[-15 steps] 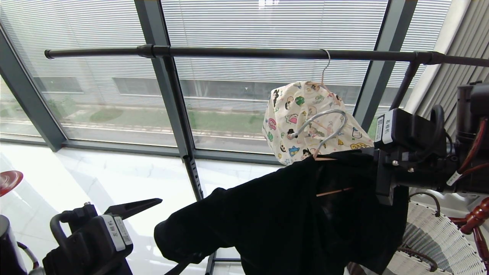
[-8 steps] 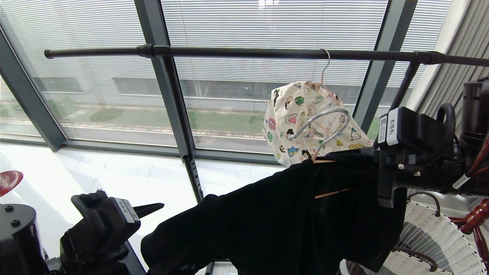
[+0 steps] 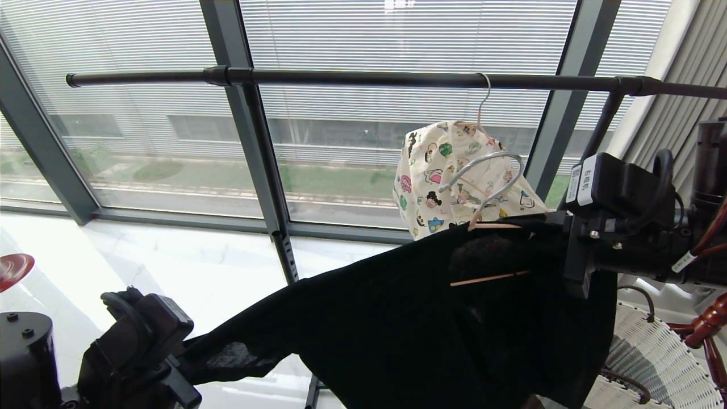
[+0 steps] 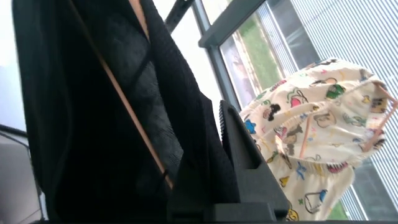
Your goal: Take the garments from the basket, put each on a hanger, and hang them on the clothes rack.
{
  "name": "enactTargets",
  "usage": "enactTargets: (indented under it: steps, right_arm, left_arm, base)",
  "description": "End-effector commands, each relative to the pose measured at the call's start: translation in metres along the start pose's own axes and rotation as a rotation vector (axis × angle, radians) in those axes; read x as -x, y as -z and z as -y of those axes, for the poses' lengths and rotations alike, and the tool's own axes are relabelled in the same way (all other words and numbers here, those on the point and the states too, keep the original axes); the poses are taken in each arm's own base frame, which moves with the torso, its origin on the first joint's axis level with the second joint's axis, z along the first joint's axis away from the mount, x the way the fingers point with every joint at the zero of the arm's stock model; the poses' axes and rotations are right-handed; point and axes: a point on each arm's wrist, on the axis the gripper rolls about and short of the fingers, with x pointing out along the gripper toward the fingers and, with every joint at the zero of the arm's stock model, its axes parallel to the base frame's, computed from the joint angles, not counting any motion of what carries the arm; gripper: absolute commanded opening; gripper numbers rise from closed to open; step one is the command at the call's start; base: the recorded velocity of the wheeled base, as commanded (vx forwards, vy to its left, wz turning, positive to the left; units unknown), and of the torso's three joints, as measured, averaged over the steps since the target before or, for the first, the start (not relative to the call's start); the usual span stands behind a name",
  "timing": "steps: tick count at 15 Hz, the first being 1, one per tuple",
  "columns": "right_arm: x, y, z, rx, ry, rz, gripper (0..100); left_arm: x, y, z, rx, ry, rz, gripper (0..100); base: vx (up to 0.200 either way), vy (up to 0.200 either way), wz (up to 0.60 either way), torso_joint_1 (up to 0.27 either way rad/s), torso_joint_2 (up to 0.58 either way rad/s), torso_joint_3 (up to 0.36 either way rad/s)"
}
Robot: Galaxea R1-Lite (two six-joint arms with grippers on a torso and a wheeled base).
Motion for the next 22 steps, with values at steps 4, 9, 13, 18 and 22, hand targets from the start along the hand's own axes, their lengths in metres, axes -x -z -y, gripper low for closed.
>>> enactTargets:
  steps: [4, 9, 13, 18, 22]
  right_arm:
    - [0.006, 0.008, 0.013, -0.039, 0.069, -0.019, 0]
    - [0.007, 0.006, 0.013, -0.040, 0.071, -0.012, 0]
    - [0.008, 0.010, 0.010, -0.062, 0.105, -0.057, 0]
    - [0.028, 0.034, -0.013, -0.366, 0.292, -0.239, 0]
    - [0.040, 0.029, -0.016, -0.577, 0.358, -0.153, 0]
  left_arm:
    - [0.011, 0.026, -0.036, 0.133, -0.277, -0.136, 0]
    - [0.016, 0.017, -0.026, 0.088, -0.227, -0.064, 100]
    - [0.022, 0.017, -0.019, 0.068, -0.205, -0.033, 100]
    - [0.021, 0.008, -0.030, 0.079, -0.279, -0.027, 100]
    - [0.024, -0.001, -0.032, 0.070, -0.282, 0.026, 100]
  base:
    - [0.000, 0.000, 0.00, 0.000, 0.00, 0.000]
    - [0.000, 0.000, 0.00, 0.000, 0.00, 0.000]
    - [0.000, 0.000, 0.00, 0.000, 0.00, 0.000]
    - [0.000, 0.000, 0.00, 0.000, 0.00, 0.000]
    - [0.000, 0.000, 0.00, 0.000, 0.00, 0.000]
